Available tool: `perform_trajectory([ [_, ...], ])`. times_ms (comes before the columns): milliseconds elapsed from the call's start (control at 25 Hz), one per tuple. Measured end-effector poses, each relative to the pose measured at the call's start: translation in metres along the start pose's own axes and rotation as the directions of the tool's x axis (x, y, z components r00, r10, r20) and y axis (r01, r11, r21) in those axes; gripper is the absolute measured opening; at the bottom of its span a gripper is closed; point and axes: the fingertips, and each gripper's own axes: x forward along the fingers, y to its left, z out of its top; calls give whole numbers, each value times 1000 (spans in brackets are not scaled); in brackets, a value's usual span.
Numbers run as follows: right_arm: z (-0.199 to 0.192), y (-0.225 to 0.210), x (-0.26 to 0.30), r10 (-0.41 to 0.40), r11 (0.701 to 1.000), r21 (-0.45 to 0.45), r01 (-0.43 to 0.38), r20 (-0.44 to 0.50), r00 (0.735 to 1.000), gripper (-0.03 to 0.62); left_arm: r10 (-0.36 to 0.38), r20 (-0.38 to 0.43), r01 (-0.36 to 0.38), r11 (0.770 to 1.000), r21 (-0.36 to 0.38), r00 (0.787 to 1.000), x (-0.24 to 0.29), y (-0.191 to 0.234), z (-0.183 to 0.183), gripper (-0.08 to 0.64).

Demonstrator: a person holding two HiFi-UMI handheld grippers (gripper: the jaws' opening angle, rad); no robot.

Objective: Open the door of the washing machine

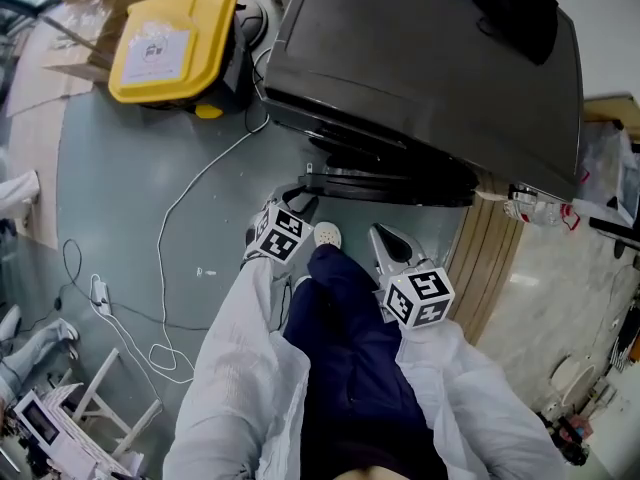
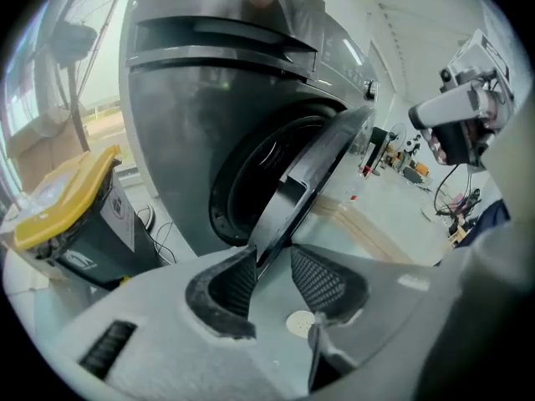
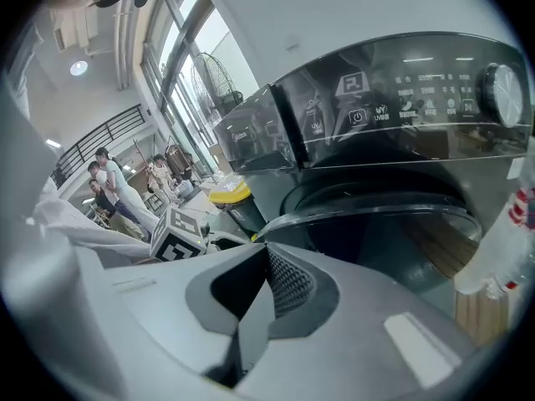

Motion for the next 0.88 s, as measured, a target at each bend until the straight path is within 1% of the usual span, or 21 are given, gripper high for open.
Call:
perform_trajectory([
  [40,-5,5,-3,-1,1000,1,1,2,1000,8,-8,3,8,1000,-14,1000,-3,-5,-7,127],
  [120,-13,14,-10,-3,1000,2,3,11,1000,8,-15,5,16,1000,-20,1000,-9,-15,-19,121],
  [240,-25,24,-26,-17,1000,8,17,34,999,8,-18,-13,18,999,-30,1000,-18,-33,-36,112],
  [400,-46,42,-54,-35,998,55,32,60,998,8,-22,-16,21,999,-50,1000,-28,-59,-56,100],
  [520,-62,53,-74,-50,997,69,45,81,995,8,-26,-14,26,998,-59,1000,-34,-77,-70,94],
  [640,-80,63,-95,-72,994,92,62,105,992,8,-35,-2,34,998,-51,999,-39,-97,-84,87],
  [800,-105,70,-122,-110,988,122,95,128,986,8,-44,40,45,999,-25,998,-43,-124,-93,79],
  [880,-117,73,-135,-130,983,145,111,133,983,8,-43,36,44,999,-22,998,-46,-138,-101,73],
])
